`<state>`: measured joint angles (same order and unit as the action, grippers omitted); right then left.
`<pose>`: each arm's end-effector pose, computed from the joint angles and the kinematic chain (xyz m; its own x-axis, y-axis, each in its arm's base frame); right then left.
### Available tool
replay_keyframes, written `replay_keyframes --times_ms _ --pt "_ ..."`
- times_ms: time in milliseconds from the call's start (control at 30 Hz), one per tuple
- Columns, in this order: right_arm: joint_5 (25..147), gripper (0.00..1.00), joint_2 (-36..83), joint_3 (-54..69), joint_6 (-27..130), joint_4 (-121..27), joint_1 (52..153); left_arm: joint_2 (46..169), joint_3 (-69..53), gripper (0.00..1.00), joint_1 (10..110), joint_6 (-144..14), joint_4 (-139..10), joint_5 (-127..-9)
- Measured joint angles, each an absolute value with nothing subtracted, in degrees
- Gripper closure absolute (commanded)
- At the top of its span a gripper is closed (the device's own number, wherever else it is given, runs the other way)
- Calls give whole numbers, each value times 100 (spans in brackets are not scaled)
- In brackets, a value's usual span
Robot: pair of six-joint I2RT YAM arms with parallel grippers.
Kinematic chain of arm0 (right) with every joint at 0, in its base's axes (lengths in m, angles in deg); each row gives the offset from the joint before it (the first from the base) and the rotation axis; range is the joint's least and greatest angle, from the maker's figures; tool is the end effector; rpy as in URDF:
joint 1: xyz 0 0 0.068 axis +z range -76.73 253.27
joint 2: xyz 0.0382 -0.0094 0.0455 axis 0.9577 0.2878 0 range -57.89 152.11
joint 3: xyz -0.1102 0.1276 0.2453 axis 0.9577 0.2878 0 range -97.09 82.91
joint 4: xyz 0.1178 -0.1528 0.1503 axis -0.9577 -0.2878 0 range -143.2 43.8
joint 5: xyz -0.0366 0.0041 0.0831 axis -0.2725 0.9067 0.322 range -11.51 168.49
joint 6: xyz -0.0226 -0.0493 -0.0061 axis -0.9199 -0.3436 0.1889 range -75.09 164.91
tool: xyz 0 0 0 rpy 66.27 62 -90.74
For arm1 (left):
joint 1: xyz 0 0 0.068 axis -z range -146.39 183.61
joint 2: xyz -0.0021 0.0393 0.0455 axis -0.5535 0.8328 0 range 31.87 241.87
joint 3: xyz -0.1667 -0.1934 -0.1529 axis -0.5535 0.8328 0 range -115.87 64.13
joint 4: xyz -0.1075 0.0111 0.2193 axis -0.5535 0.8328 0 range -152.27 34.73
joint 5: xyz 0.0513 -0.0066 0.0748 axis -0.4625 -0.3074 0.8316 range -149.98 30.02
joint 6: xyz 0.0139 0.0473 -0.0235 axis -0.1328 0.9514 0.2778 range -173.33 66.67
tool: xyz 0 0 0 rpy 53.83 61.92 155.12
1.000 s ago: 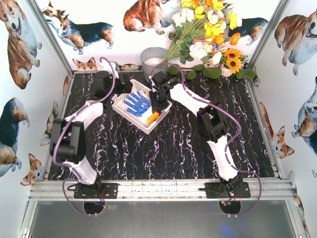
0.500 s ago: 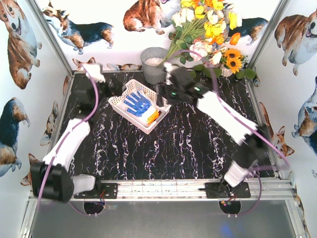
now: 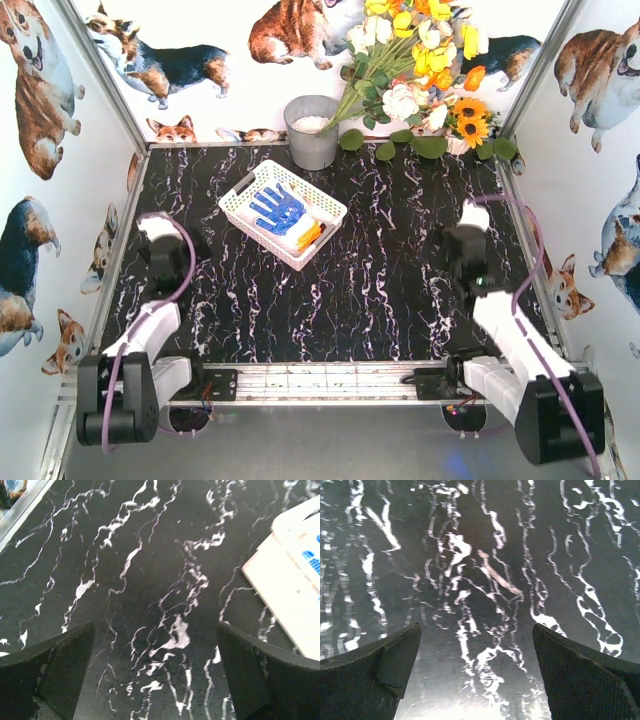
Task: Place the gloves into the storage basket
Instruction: Reset both arms
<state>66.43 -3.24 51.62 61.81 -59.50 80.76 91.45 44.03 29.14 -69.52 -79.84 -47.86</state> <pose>0.1721 0.0150 0.2492 -0.5551 0.2139 -0.8038 0.2093 0.9712 0.1138 0.1873 0.0223 0.2243 -0.2818 -0.2953 -0.9129 -0.3633 0.9134 -0.1833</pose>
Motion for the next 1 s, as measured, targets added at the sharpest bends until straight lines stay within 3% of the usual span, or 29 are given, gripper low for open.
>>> replay_keyframes --times_ms 233,567,1000 --pt "5983 0 -536 7107 5353 -3286 8076 10167 5433 0 2960 -6419 -10416 -4690" --pt "6139 0 2493 6937 4494 -258 8085 11879 5293 0 3097 -5509 -12799 -5278" --pt "6154 0 2649 6729 4518 192 7921 12126 4646 0 3445 -5225 -12396 -4821"
